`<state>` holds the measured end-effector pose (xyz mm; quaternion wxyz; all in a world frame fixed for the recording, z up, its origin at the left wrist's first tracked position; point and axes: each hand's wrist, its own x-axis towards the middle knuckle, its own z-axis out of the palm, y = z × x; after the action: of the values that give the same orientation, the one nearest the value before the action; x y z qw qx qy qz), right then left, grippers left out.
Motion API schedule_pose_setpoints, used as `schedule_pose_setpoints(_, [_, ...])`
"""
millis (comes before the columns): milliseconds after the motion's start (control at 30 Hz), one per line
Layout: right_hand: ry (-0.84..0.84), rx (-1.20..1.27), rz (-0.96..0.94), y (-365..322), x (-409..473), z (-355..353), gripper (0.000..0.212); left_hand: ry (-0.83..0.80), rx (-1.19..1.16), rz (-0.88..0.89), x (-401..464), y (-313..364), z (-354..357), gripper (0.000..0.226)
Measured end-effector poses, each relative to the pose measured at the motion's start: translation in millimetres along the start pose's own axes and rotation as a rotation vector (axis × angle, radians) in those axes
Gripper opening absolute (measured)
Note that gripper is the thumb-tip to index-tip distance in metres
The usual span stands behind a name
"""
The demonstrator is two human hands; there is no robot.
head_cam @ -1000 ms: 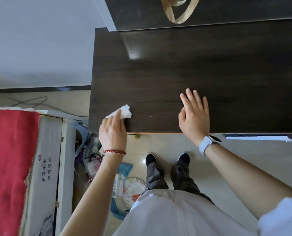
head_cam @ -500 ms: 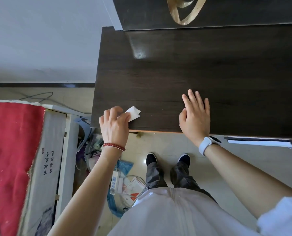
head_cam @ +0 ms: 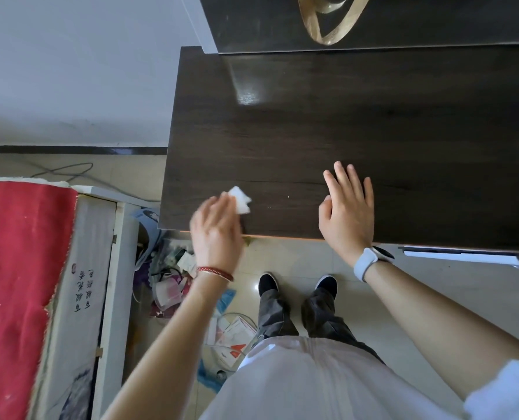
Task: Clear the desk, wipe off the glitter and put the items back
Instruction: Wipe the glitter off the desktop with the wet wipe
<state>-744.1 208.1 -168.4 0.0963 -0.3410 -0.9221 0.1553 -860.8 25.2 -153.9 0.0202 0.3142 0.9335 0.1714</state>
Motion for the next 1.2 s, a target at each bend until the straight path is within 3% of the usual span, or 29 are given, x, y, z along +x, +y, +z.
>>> schedule_pose_setpoints(133, [0.002, 0.087, 0.008, 2, 1, -3, 0.045, -0.198, -0.023, 0.192, -29, 58, 19, 0.047])
schedule_pose_setpoints(200, [-0.027, 0.145, -0.017, 8, 2, -5, 0.045, -0.221, 0.06, 0.178, -24, 53, 19, 0.051])
schedule_pose_setpoints(400, [-0.054, 0.141, -0.094, 20, -2, -7, 0.047, -0.193, 0.117, -0.361, 28, -4, -2, 0.055])
schedule_pose_setpoints(467, [-0.041, 0.159, -0.09, 19, -2, -6, 0.046, -0.195, 0.082, -0.397, 49, 11, 1, 0.054])
schedule_pose_setpoints(667, [-0.025, 0.533, 0.05, 22, 3, -17, 0.04, -0.287, 0.075, 0.172, 9, 85, 25, 0.057])
schedule_pose_setpoints(867, [-0.026, 0.681, 0.139, 31, -7, -33, 0.039, -0.212, 0.075, 0.391, -38, 53, 21, 0.035])
schedule_pose_setpoints(1000, [-0.01, 0.636, 0.084, 34, -17, -29, 0.042, -0.093, 0.065, 0.177, -33, 4, 3, 0.051])
schedule_pose_setpoints(1100, [0.0, 0.574, 0.048, 32, -22, -25, 0.04, -0.034, 0.06, -0.086, -25, -31, -14, 0.038])
schedule_pose_setpoints(1200, [0.002, 0.479, 0.025, 28, -22, -20, 0.04, -0.022, 0.111, -0.362, -11, -40, -19, 0.038])
